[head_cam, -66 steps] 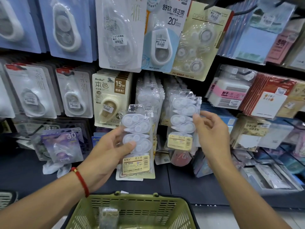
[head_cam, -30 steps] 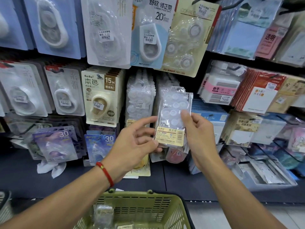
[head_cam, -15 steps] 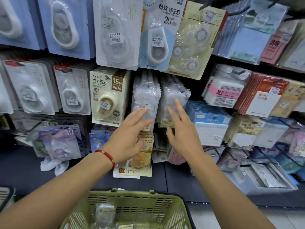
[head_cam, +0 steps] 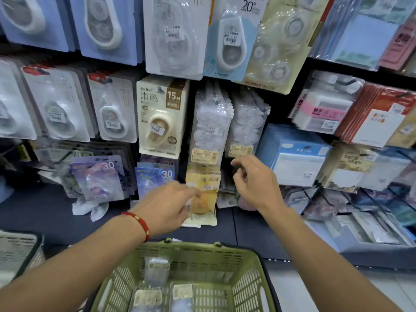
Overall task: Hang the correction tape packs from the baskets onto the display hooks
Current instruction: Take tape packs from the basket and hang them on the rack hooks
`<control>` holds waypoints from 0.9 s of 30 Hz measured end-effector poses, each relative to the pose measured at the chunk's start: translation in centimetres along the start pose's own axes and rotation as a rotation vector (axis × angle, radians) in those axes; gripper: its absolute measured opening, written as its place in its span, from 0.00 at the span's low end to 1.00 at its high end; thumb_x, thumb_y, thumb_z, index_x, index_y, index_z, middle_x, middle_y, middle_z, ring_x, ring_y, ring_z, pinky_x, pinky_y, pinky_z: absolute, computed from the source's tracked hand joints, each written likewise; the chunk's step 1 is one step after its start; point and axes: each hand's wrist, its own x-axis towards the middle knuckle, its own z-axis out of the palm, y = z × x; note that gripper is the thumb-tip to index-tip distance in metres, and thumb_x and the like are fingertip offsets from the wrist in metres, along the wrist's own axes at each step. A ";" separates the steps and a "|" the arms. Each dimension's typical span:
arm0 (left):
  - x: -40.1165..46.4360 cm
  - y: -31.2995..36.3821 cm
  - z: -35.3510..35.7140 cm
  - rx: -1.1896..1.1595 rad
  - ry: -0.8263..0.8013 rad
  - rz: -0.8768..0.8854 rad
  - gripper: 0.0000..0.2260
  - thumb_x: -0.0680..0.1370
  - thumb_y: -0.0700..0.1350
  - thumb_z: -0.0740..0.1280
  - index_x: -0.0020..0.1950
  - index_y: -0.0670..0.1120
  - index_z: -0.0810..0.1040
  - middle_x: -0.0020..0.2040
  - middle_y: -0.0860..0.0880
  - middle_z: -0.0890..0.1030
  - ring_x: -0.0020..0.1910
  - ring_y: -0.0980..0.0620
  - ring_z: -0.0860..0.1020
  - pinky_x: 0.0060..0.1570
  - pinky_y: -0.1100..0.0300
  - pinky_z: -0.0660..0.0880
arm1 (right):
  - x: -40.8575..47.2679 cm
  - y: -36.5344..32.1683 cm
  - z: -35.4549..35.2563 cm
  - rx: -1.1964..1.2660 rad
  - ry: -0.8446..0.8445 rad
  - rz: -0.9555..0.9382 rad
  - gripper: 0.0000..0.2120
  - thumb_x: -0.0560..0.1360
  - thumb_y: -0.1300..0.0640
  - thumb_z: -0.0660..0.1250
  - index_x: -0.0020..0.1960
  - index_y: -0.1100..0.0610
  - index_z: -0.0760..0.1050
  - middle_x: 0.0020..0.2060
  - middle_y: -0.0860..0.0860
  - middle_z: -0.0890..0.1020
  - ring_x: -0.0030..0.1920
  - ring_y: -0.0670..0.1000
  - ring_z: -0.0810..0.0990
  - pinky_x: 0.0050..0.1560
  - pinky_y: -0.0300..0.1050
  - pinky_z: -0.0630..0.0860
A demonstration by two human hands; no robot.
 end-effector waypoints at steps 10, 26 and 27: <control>-12.2 -7.3 9.1 0.396 -0.616 -0.248 0.25 0.81 0.46 0.65 0.79 0.55 0.70 0.82 0.47 0.62 0.84 0.45 0.54 0.78 0.41 0.60 | -11.4 -4.2 13.4 -0.110 -1.145 -0.131 0.11 0.82 0.56 0.61 0.58 0.56 0.81 0.52 0.58 0.85 0.53 0.62 0.82 0.46 0.52 0.77; -19.1 -5.7 18.6 0.240 -0.269 -0.541 0.36 0.76 0.57 0.70 0.83 0.53 0.64 0.86 0.48 0.38 0.84 0.41 0.37 0.81 0.47 0.42 | -28.5 -12.6 30.7 0.392 -0.989 0.877 0.32 0.74 0.50 0.80 0.70 0.59 0.68 0.65 0.59 0.77 0.64 0.60 0.79 0.63 0.52 0.79; -19.0 -5.6 18.5 0.251 -0.289 -0.548 0.36 0.76 0.57 0.69 0.83 0.53 0.64 0.86 0.48 0.37 0.84 0.41 0.36 0.83 0.46 0.43 | -28.8 -12.8 30.8 0.405 -1.013 0.878 0.31 0.73 0.51 0.80 0.70 0.58 0.70 0.64 0.58 0.78 0.64 0.59 0.79 0.63 0.52 0.79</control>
